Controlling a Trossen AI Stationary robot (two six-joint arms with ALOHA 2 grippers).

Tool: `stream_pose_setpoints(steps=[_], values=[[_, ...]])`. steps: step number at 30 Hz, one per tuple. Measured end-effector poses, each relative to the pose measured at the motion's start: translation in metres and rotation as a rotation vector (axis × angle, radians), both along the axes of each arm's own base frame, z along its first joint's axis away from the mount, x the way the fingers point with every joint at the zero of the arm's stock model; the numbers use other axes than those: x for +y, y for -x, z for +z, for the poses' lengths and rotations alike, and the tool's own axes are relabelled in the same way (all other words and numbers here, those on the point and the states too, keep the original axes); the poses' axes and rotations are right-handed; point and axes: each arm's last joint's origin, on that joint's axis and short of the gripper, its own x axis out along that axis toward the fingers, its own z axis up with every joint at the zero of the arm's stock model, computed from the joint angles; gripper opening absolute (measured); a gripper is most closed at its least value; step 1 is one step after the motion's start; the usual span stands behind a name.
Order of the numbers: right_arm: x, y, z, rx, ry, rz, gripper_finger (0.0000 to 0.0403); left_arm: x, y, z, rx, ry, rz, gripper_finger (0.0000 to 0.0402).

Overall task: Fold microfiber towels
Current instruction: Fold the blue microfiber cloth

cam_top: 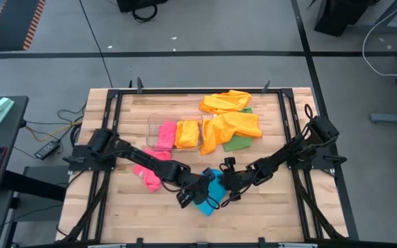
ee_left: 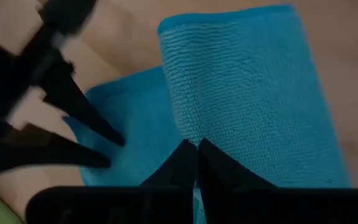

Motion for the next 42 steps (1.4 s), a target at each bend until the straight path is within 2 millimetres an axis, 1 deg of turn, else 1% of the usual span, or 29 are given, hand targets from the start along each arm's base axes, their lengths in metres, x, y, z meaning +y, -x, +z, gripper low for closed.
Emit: stream_pose_setpoints(steps=[3, 7, 9, 11, 13, 18, 20, 22, 26, 28, 30, 32, 34, 36, 38, 42], values=[[0.0, 0.0, 0.0, 0.0, 0.0, 0.0, 0.0104, 0.004, -0.003, -0.009, 0.012, -0.001, 0.02, 0.0031], [0.0, 0.0, 0.0, 0.0, 0.0, -0.001, 0.0104, 0.008, -0.008, -0.024, 0.038, -0.013, 0.035, 0.0022], [0.0, 0.0, 0.0, -0.001, 0.001, 0.0, 0.0104, 0.011, -0.01, -0.026, 0.032, -0.006, 0.049, 0.0016], [0.0, 0.0, 0.0, -0.001, 0.0, -0.001, 0.0104, 0.013, -0.013, -0.025, 0.006, 0.012, 0.072, 0.0018], [0.0, 0.0, 0.0, -0.001, 0.0, -0.001, 0.0104, 0.013, -0.014, -0.025, -0.001, 0.014, 0.073, 0.0036], [0.0, 0.0, 0.0, -0.001, -0.002, -0.003, 0.0104, 0.012, -0.016, -0.024, -0.027, 0.016, 0.084, 0.0102], [0.0, 0.0, 0.0, -0.001, -0.004, -0.005, 0.0104, 0.009, -0.015, -0.023, -0.035, -0.003, 0.1, 0.0124], [0.0, 0.0, 0.0, -0.001, -0.01, -0.013, 0.0104, 0.004, -0.012, -0.018, -0.052, -0.028, 0.123, 0.0142], [0.0, 0.001, 0.001, 0.003, -0.011, -0.014, 0.0104, -0.01, -0.005, 0.002, -0.095, 0.012, 0.123, 0.0162], [-0.001, 0.003, 0.003, 0.009, -0.009, -0.012, 0.0104, -0.015, -0.001, 0.007, -0.085, 0.07, 0.147, 0.0163], [0.0, 0.005, 0.007, 0.013, -0.009, -0.005, 0.0104, -0.019, 0.002, 0.007, -0.042, 0.127, 0.155, 0.016], [0.001, 0.007, 0.014, 0.0, -0.014, 0.001, 0.0104, -0.018, 0.004, 0.005, -0.009, 0.153, 0.177, 0.0153], [0.003, 0.009, 0.023, -0.024, -0.023, 0.01, 0.0104, -0.014, 0.001, -0.001, 0.002, 0.158, 0.209, 0.0144], [0.004, 0.012, 0.031, -0.046, -0.022, 0.013, 0.0104, -0.006, -0.002, -0.008, 0.022, 0.152, 0.249, 0.0136], [0.008, 0.015, 0.038, -0.067, -0.03, 0.03, 0.0104, 0.002, -0.005, -0.01, 0.023, 0.163, 0.291, 0.013], [0.022, 0.013, 0.047, -0.12, -0.131, 0.189, 0.0104, 0.016, -0.01, -0.015, 0.038, 0.185, 0.363, 0.0124]])
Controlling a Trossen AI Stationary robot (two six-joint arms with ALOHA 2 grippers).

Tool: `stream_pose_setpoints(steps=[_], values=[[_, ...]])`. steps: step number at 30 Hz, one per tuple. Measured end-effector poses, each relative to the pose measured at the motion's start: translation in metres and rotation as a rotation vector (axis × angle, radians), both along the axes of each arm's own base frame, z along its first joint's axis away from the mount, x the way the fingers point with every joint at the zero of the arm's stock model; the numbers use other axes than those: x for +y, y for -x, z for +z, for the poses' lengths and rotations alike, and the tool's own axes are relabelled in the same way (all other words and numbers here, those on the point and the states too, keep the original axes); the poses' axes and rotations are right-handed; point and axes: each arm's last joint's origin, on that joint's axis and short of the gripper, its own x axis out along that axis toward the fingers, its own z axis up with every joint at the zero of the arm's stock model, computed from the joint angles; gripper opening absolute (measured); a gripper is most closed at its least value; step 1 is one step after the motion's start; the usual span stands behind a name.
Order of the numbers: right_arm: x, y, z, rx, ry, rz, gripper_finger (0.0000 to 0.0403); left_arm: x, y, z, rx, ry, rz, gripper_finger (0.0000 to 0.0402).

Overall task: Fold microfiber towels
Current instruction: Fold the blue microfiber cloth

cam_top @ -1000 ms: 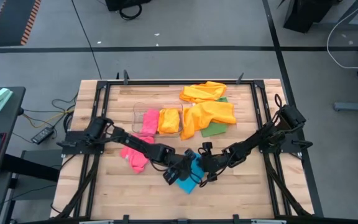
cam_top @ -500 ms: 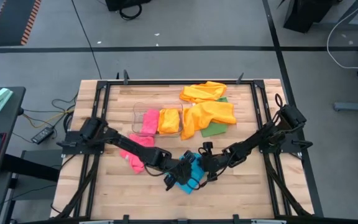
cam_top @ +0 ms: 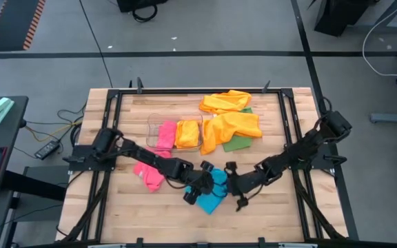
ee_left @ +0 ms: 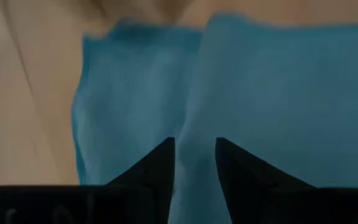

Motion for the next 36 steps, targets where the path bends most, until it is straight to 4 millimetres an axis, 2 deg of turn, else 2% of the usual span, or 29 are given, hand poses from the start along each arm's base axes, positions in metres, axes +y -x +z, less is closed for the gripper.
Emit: stream_pose_setpoints(steps=[3, 7, 13, 15, 19, 23, 30, 36], values=[[0.008, -0.006, 0.004, -0.076, -0.068, 0.104, 0.0104, 0.003, -0.002, -0.004, 0.004, 0.003, 0.016, 0.0124], [0.011, -0.013, -0.005, -0.102, -0.078, 0.139, 0.0104, 0.0, -0.001, -0.003, -0.001, 0.004, 0.006, 0.0128], [0.015, -0.02, -0.026, -0.098, -0.077, 0.174, 0.0104, -0.014, 0.011, 0.02, -0.024, 0.002, 0.013, 0.0118], [0.015, -0.021, -0.028, -0.099, -0.074, 0.177, 0.0104, -0.018, 0.014, 0.021, -0.011, 0.019, 0.03, 0.0114], [0.016, -0.022, -0.029, -0.116, -0.067, 0.186, 0.0104, -0.019, 0.017, 0.01, 0.041, 0.04, 0.079, 0.0101], [0.015, -0.022, -0.029, -0.113, -0.066, 0.186, 0.0104, -0.01, 0.025, -0.019, 0.066, 0.02, 0.145, 0.008], [0.006, -0.023, -0.051, -0.004, -0.02, 0.122, 0.0104, -0.012, 0.03, -0.025, 0.023, 0.017, 0.147, 0.0053], [0.006, -0.02, -0.054, 0.081, -0.106, 0.098, 0.0104, -0.014, 0.031, -0.025, 0.025, 0.02, 0.146, 0.0057]])
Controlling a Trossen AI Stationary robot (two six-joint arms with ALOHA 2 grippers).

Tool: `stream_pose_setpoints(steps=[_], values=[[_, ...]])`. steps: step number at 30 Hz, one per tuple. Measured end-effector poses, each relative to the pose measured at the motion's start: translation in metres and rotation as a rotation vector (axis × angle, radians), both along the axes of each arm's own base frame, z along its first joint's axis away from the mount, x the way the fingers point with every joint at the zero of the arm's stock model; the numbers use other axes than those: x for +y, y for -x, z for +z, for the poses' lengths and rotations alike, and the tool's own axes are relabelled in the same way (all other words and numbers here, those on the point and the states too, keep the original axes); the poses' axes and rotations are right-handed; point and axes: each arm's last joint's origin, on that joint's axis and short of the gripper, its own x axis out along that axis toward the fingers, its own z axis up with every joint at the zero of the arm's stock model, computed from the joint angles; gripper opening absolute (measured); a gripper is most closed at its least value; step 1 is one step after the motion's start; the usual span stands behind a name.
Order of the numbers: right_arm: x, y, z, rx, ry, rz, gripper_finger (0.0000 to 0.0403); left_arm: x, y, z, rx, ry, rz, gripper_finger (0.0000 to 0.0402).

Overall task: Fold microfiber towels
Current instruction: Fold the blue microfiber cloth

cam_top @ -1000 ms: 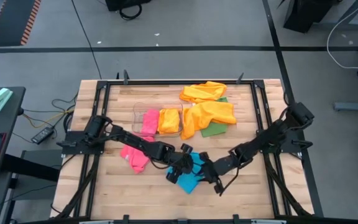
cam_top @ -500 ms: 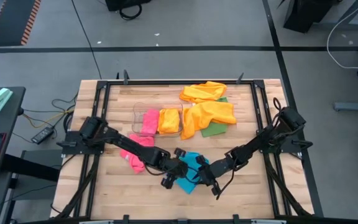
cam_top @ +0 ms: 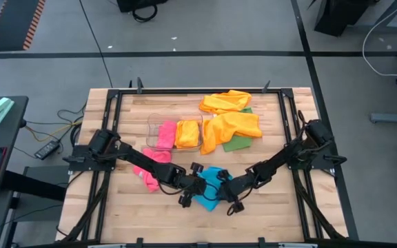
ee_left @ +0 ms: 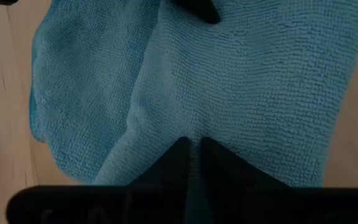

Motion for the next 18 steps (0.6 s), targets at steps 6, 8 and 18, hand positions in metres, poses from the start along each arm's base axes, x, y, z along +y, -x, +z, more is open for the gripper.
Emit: stream_pose_setpoints(steps=[6, 8, 18], values=[[0.007, 0.01, 0.01, 0.045, -0.042, 0.046, 0.0104, -0.001, -0.001, 0.0, -0.009, 0.01, -0.004, 0.0073], [0.01, 0.013, 0.015, 0.051, -0.056, 0.072, 0.0104, -0.001, -0.001, 0.0, -0.008, 0.009, -0.004, 0.0076], [0.008, 0.024, 0.043, -0.021, 0.039, 0.012, 0.0104, -0.011, -0.004, 0.007, -0.033, -0.041, -0.101, 0.0068]])
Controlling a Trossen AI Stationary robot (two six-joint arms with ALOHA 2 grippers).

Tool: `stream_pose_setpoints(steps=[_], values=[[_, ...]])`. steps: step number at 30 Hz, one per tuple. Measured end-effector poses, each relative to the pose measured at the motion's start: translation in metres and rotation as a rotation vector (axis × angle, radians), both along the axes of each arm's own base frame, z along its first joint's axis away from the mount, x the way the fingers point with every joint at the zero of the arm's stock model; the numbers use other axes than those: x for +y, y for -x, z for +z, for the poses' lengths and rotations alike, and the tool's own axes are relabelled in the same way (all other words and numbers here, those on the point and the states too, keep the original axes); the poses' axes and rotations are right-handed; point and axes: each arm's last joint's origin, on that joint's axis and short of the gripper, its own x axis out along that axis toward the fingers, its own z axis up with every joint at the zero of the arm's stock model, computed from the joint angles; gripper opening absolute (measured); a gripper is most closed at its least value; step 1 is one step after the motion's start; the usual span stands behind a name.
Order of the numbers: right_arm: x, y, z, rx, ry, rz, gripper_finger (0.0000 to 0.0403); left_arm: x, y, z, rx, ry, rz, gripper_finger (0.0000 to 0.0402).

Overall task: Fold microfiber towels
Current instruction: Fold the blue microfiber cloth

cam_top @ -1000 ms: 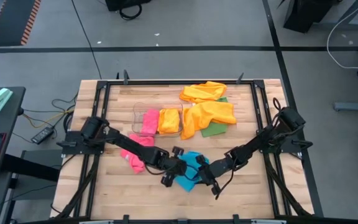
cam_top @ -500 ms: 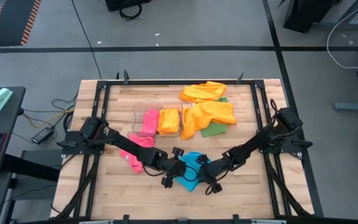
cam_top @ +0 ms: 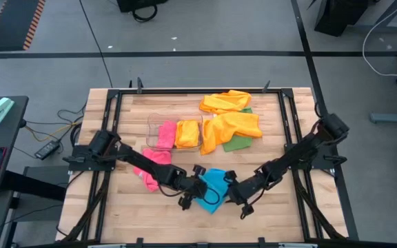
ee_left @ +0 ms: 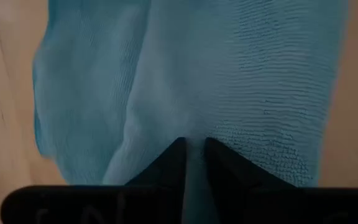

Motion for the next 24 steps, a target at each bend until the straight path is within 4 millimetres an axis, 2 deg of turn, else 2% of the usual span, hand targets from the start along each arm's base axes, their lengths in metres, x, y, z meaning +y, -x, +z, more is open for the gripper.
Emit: stream_pose_setpoints(steps=[5, 10, 15, 20, 24], values=[[-0.004, 0.004, 0.003, 0.023, 0.025, -0.034, 0.0104, -0.015, -0.006, 0.018, -0.044, -0.046, -0.039, 0.0071], [-0.005, 0.006, 0.002, 0.049, 0.045, -0.048, 0.0104, -0.036, -0.004, 0.033, -0.06, -0.051, -0.07, 0.0093], [-0.006, 0.006, 0.001, 0.047, 0.061, -0.063, 0.0104, -0.057, 0.01, 0.03, -0.032, -0.104, -0.118, 0.0141], [-0.006, 0.006, 0.001, 0.045, 0.064, -0.066, 0.0104, -0.062, 0.017, 0.027, -0.019, -0.184, -0.099, 0.0214], [-0.006, 0.006, 0.001, 0.045, 0.063, -0.066, 0.0104, -0.062, 0.014, 0.008, 0.003, -0.277, -0.115, 0.0255]])
